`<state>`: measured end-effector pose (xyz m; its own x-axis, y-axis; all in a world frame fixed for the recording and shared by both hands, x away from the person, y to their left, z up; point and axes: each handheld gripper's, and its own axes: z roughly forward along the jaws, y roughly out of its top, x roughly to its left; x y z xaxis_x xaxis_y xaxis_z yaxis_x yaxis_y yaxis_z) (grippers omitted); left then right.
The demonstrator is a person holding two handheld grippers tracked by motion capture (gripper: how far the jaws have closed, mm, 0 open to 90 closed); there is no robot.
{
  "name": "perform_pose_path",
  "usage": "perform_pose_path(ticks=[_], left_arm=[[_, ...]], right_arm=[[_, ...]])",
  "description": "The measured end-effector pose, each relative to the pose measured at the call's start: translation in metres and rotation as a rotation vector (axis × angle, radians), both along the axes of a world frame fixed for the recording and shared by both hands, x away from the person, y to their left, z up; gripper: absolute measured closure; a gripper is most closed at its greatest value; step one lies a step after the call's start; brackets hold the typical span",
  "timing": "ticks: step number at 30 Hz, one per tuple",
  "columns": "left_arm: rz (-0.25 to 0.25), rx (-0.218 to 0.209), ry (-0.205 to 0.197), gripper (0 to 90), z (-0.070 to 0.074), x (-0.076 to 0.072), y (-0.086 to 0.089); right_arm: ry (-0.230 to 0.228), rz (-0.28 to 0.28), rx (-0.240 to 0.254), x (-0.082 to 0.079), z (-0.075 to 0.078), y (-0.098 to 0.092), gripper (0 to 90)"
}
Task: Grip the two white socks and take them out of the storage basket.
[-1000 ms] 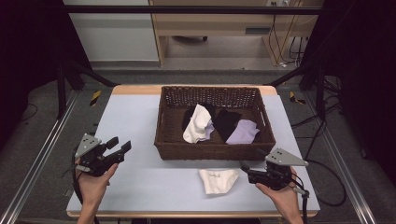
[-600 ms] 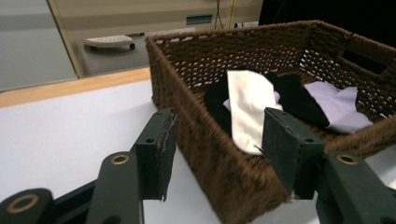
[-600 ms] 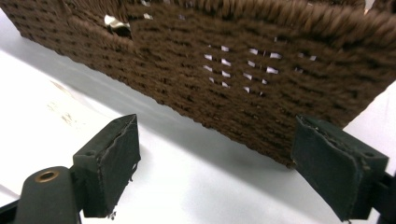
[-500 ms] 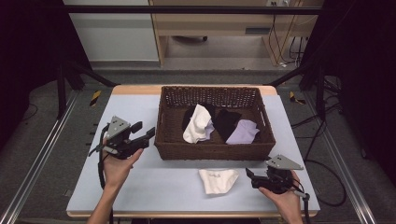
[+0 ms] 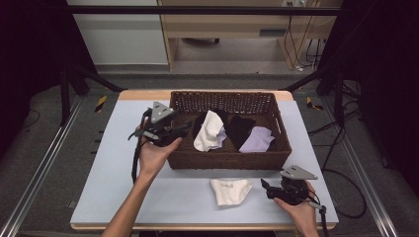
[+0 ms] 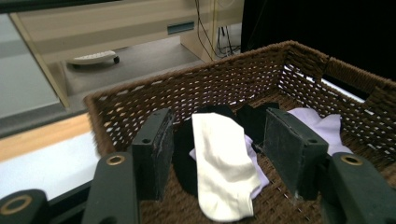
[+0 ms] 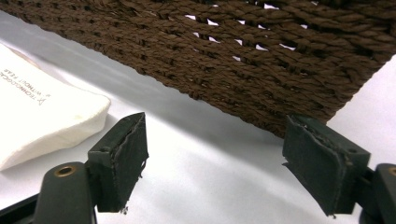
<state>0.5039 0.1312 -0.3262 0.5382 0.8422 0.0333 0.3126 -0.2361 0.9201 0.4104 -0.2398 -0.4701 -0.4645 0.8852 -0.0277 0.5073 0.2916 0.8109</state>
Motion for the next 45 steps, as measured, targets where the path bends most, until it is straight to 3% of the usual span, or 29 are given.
perform_pose_path(ticks=[2, 3, 9, 11, 12, 16, 22, 30, 36, 40, 41, 44, 45], left_arm=[[0.0, 0.01, -0.003, 41.9, 0.001, 0.002, -0.004], [-0.015, 0.018, -0.004, 41.8, 0.003, 0.01, -0.016], [-0.02, 0.026, -0.011, 41.0, 0.007, 0.029, -0.043], [-0.019, 0.026, -0.013, 40.9, 0.007, 0.034, -0.047], [-0.019, 0.003, -0.013, 40.8, 0.007, 0.041, -0.053], [-0.009, -0.007, -0.02, 39.9, 0.003, 0.055, -0.064], [0.012, -0.006, 0.008, 39.7, -0.004, 0.074, -0.071], [0.055, -0.011, 0.043, 39.9, -0.018, 0.099, -0.072], [0.08, 0.018, 0.066, 39.3, -0.034, 0.117, -0.078], [0.079, 0.04, 0.106, 37.6, -0.045, 0.123, -0.083], [0.074, 0.058, 0.13, 37.3, -0.055, 0.126, -0.087], [0.068, 0.079, 0.146, 36.3, -0.065, 0.128, -0.09], [0.062, 0.099, 0.169, 35.9, -0.072, 0.131, -0.091]], right_arm=[[-0.002, 0.003, 0.001, 0.0, -0.001, 0.0, 22.7], [-0.002, 0.001, 0.005, 0.0, -0.001, 0.0, 22.7], [-0.004, -0.005, 0.013, 0.0, -0.002, -0.003, 22.8], [-0.004, -0.006, 0.014, 0.0, -0.003, -0.003, 22.8], [-0.004, -0.005, 0.015, 0.0, -0.002, -0.004, 22.7], [-0.007, -0.007, 0.019, 0.0, -0.002, -0.005, 22.6], [-0.002, -0.012, 0.016, 0.0, -0.003, -0.005, 22.4], [0.0, -0.005, 0.018, 0.0, -0.004, -0.005, 22.5], [0.003, 0.003, 0.011, 0.001, -0.006, -0.003, 22.4], [0.006, 0.006, 0.013, 0.001, -0.007, -0.002, 22.4], [0.005, 0.01, 0.009, 0.001, -0.007, -0.002, 22.4], [0.005, 0.007, 0.014, 0.0, -0.006, -0.002, 22.4], [0.005, 0.007, 0.013, 0.0, -0.006, -0.002, 22.4]])
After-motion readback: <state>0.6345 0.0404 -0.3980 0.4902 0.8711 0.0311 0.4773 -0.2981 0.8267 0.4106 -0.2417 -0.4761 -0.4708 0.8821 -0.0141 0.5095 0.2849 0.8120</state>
